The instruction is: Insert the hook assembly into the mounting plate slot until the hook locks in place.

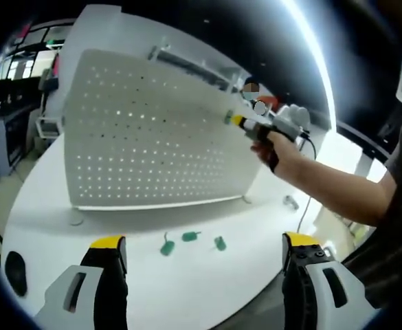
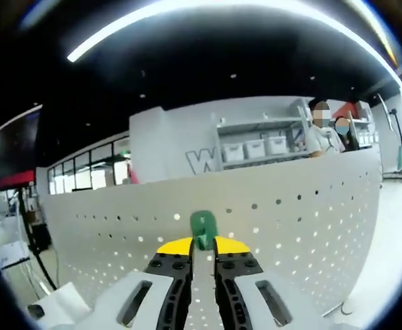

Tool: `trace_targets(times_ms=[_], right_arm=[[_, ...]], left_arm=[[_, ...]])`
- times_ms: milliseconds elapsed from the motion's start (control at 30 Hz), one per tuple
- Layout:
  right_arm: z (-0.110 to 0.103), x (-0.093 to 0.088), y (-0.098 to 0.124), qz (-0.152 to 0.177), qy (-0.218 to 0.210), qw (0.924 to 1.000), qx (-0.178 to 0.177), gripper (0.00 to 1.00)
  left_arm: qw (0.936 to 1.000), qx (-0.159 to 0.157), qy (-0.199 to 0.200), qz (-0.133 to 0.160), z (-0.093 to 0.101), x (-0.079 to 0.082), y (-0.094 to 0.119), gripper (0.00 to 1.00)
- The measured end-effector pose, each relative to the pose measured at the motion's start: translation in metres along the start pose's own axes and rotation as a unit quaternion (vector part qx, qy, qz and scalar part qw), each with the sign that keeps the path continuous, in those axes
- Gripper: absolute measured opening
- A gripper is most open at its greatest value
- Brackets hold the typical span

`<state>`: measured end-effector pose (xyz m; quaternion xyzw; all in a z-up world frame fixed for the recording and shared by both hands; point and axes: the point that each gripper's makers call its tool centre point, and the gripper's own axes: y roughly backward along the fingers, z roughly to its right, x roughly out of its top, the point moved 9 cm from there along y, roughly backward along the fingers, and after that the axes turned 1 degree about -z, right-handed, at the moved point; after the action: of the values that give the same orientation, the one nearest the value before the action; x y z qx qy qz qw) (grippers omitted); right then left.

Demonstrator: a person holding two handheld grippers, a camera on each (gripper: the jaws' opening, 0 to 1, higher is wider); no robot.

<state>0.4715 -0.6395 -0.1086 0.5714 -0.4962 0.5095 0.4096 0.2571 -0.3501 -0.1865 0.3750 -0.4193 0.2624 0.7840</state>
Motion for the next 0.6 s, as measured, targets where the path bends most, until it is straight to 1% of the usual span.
trace_targets(times_ms=[100,300,367,433,500,600], right_arm=[[0.002,0.001,0.006,-0.001,0.0,1.0,0.001,0.13],[0.008,0.004,0.025,-0.005,0.003,1.0,0.005,0.15],[0.008,0.003,0.034,-0.008,0.014,0.9997,0.016,0.16],[0.008,0.0,0.041,-0.017,0.039,0.9988,0.024,0.16],[0.009,-0.007,0.049,-0.032,0.052,0.9975,0.033,0.16],[0.01,-0.016,0.057,-0.047,0.052,0.9968,0.039,0.17]], left_arm=[[1.0,0.003,-0.001,0.0,0.0,-0.001,0.001,0.95],[1.0,0.002,-0.003,0.001,0.003,-0.001,0.001,0.94],[1.0,0.001,-0.005,0.002,0.004,-0.001,0.002,0.94],[1.0,0.002,-0.006,0.004,0.005,0.0,0.003,0.94],[1.0,0.003,-0.005,0.005,0.005,-0.001,0.004,0.94],[1.0,0.003,-0.006,0.004,0.006,-0.001,0.004,0.94]])
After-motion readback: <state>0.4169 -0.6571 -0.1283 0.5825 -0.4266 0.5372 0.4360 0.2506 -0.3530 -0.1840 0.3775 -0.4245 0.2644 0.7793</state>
